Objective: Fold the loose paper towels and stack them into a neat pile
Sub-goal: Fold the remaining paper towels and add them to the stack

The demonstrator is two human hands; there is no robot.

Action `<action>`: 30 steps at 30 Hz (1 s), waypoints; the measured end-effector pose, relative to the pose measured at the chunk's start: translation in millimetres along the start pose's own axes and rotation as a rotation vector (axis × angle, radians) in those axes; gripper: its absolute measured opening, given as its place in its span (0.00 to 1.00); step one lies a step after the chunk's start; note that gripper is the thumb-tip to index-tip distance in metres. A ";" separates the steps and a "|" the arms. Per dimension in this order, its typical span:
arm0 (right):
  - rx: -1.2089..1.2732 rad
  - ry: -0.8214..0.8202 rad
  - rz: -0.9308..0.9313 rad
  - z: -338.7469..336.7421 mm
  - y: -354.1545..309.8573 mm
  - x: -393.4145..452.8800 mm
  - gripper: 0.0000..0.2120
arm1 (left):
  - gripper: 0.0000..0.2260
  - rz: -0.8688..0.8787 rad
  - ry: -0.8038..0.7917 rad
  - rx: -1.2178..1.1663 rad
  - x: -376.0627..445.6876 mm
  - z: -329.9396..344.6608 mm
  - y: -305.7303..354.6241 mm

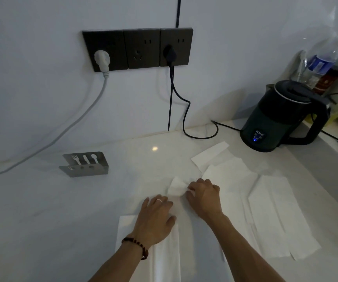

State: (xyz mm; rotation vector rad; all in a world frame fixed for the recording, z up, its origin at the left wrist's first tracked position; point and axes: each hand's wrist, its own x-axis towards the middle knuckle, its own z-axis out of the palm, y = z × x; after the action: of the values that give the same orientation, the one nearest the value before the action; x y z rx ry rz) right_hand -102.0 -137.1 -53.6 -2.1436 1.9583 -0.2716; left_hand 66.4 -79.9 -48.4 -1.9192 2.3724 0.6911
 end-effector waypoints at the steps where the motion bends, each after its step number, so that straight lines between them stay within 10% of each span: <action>1: 0.111 0.042 0.051 -3.1 -0.8 -3.3 0.09 | 0.21 -0.019 0.059 -0.096 0.5 -1.3 2.4; 9: 0.748 0.063 0.152 -43.2 -40.9 -62.5 0.07 | 0.14 -0.246 0.085 -1.268 -13.1 -41.6 40.2; 20: 1.126 -0.200 0.248 -67.1 -78.7 -107.9 0.12 | 0.16 -0.347 -0.029 -1.477 -55.4 -51.2 16.5; 30: 1.229 0.032 0.565 -46.7 -103.1 -122.9 0.06 | 0.09 -0.429 0.200 -1.282 -103.9 -59.1 -51.5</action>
State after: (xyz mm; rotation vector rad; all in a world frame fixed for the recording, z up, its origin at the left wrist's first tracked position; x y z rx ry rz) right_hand -28.3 -8.0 22.6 -0.7915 1.5842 -1.0392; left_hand 155.6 -11.6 17.3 -2.7691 1.4321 2.3959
